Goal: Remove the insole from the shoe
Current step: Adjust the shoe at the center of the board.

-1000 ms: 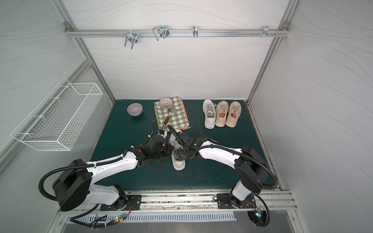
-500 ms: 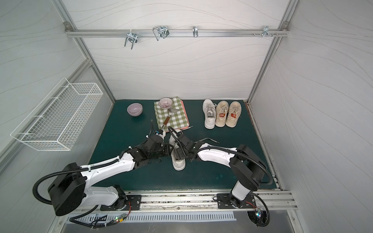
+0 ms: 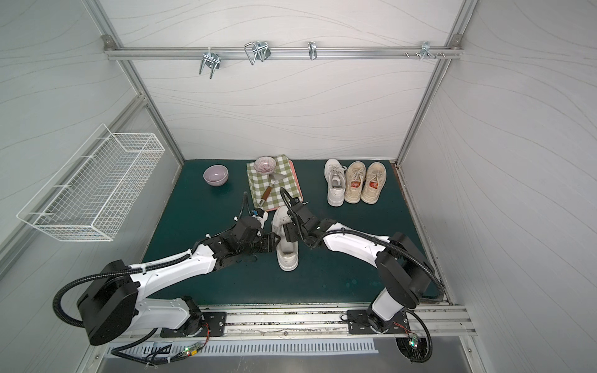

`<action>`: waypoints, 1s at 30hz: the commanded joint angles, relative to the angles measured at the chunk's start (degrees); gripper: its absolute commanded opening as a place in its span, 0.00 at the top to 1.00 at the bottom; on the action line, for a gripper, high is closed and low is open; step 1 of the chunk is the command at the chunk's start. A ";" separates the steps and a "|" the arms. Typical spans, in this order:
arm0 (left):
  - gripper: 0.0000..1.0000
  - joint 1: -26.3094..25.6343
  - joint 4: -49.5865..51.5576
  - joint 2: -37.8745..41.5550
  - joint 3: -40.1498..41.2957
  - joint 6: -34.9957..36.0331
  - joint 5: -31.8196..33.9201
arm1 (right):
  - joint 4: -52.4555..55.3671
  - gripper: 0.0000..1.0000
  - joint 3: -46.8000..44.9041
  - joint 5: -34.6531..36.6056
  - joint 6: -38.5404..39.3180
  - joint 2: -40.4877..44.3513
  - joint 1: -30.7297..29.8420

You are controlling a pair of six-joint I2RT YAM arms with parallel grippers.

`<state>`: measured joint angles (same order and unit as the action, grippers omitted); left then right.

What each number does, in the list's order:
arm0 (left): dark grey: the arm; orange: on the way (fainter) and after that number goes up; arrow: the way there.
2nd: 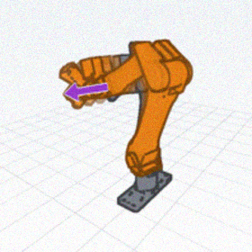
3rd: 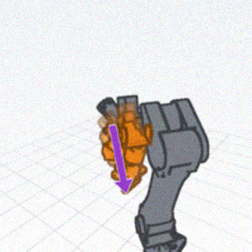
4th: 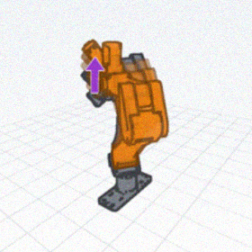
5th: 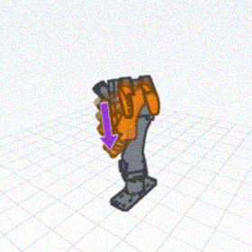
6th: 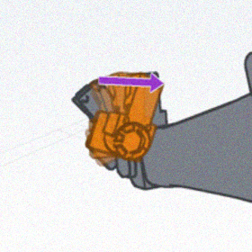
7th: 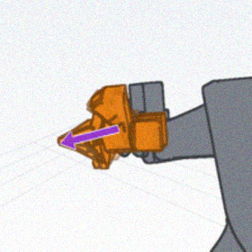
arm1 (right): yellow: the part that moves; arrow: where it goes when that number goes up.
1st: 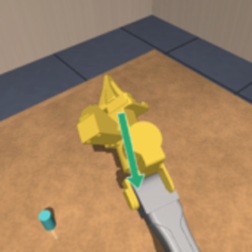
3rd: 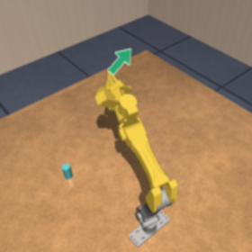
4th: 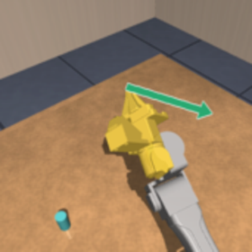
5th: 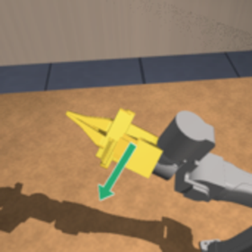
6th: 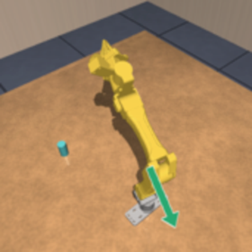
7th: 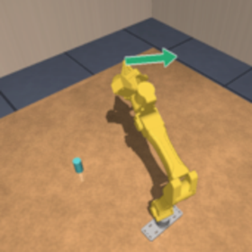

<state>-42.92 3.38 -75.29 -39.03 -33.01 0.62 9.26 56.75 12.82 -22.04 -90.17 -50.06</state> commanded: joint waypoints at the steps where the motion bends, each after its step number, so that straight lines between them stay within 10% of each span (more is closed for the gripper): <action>1: 0.33 0.05 -1.03 -1.45 -3.88 1.62 -1.42 | -1.08 0.28 2.86 -0.05 0.05 0.58 0.49; 30: 0.46 3.52 0.01 -12.51 -14.02 -0.57 1.68 | 11.76 0.43 -0.32 -6.29 -0.13 11.42 -0.77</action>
<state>-40.36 5.63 -87.20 -49.95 -34.06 0.84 15.40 57.74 8.60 -21.39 -83.11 -49.84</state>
